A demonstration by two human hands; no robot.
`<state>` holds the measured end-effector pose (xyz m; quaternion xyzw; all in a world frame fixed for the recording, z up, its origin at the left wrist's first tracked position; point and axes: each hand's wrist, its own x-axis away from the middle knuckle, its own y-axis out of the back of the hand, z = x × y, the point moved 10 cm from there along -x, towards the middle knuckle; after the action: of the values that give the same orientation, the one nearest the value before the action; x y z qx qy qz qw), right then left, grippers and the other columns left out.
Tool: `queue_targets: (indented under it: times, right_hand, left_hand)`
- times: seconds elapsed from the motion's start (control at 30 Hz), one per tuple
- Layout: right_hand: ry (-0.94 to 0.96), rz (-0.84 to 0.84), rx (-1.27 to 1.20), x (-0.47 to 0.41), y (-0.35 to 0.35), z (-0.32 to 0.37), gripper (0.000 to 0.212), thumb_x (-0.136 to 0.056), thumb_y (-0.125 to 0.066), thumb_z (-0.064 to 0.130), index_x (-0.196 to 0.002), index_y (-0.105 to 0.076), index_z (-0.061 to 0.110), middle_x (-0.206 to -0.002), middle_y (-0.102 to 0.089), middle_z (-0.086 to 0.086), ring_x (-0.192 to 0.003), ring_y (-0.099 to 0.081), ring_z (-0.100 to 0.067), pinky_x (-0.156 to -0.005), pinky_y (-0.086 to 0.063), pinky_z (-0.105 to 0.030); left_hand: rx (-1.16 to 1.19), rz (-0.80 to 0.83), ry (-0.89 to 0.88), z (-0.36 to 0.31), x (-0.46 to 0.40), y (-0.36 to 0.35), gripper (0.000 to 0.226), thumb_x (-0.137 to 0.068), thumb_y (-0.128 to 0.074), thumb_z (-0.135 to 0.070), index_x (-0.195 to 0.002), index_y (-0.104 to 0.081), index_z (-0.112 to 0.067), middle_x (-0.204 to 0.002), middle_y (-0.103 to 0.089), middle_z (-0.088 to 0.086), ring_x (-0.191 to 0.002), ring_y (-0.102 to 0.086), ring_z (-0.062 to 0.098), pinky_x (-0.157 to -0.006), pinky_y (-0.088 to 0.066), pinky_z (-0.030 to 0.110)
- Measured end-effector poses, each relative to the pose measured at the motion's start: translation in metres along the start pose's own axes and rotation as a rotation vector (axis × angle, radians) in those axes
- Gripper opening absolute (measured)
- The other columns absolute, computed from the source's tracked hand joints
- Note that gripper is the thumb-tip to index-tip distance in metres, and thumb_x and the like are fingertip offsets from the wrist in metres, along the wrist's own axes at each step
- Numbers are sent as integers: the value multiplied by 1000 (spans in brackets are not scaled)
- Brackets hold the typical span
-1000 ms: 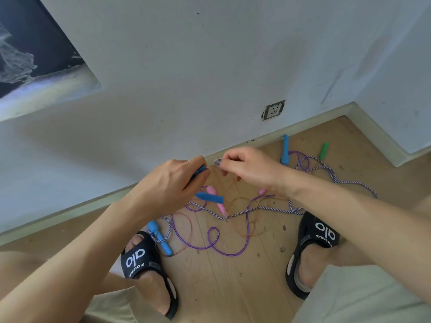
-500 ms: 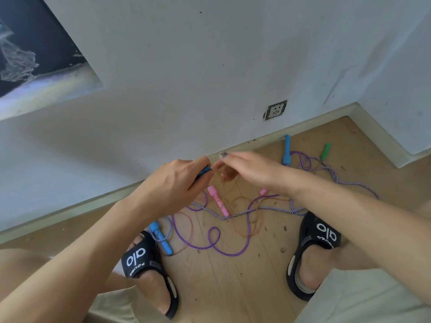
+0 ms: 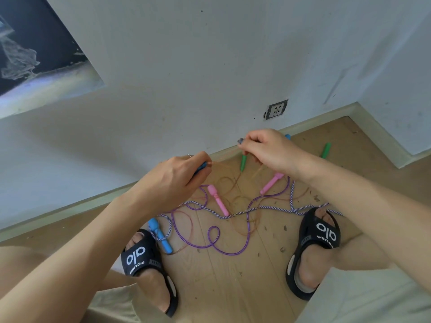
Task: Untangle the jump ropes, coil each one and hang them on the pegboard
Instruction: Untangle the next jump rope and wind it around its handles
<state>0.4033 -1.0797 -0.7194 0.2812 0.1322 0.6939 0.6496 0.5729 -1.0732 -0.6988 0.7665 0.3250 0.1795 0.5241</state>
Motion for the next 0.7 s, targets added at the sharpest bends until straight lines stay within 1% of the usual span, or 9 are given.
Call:
queue_targets:
  times: [0.1,0.2,0.27,0.3,0.37,0.43,0.5,0.6,0.7]
  right_hand:
    - [10,136,4,7,-18,4,24,-101,-51,35,-106,-69,19,-103,-71,7,-102,-63,-8,-99,-47,-33]
    - [7,306,-133,25,-44,19,38,-104,-41,44,-119,-67,21,-117,-68,13,-106,-58,10,-94,-46,-19]
    - [40,316,-144,27,-52,22,43,-103,-39,48,-110,-66,15,-102,-71,6,-90,-66,-1,-89,-49,-21]
    - [36,303,-123,27,-53,21,43,-103,-40,47,-101,-64,12,-88,-68,2,-74,-67,-5,-79,-51,-21]
    - [11,275,-85,26,-52,18,37,-102,-45,46,-88,-60,15,-71,-56,1,-50,-54,-6,-58,-46,-24]
    - [29,247,-39,24,-48,18,33,-98,-52,48,-83,-64,21,-61,-47,7,-46,-40,-6,-50,-35,-24]
    - [59,231,-50,22,-44,23,30,-97,-57,45,-81,-67,21,-51,-38,14,-42,-33,-3,-44,-27,-16]
    - [61,241,-55,23,-41,26,26,-96,-61,36,-79,-68,17,-49,-35,14,-40,-33,-3,-43,-24,-13]
    - [62,263,-83,23,-36,26,22,-94,-65,26,-85,-69,7,-48,-33,14,-42,-30,-4,-43,-24,-14]
  left_hand:
    - [15,21,-25,-1,0,-5,26,-104,-39,-38,-106,-55,-18,-76,-56,-4,-64,-54,21,-62,-48,42]
    - [35,29,-102,-12,-2,-9,30,-104,-37,-36,-107,-56,-13,-83,-58,-2,-68,-55,21,-65,-48,40]
    - [52,37,-140,-20,-2,-10,30,-103,-37,-35,-109,-55,-12,-88,-58,-1,-71,-55,21,-67,-47,39]
    - [57,34,-148,-22,-2,-10,30,-103,-37,-34,-108,-55,-11,-89,-56,-1,-71,-54,21,-66,-47,39]
    - [43,23,-151,-22,-1,-9,26,-102,-40,-32,-106,-54,-11,-89,-52,-2,-70,-51,20,-66,-46,39]
    - [35,19,-135,-20,-1,-7,20,-100,-45,-31,-105,-53,-13,-89,-52,-3,-70,-50,18,-65,-45,38]
    - [49,13,-110,-20,0,-5,19,-98,-48,-34,-104,-52,-16,-84,-52,-4,-66,-48,17,-61,-43,36]
    - [16,16,-56,-18,1,-4,25,-95,-48,-45,-102,-47,-21,-74,-52,-7,-60,-47,21,-52,-41,35]
    - [-93,5,-22,-12,1,-3,26,-92,-53,-47,-101,-45,-24,-70,-49,-10,-57,-46,20,-47,-31,24]
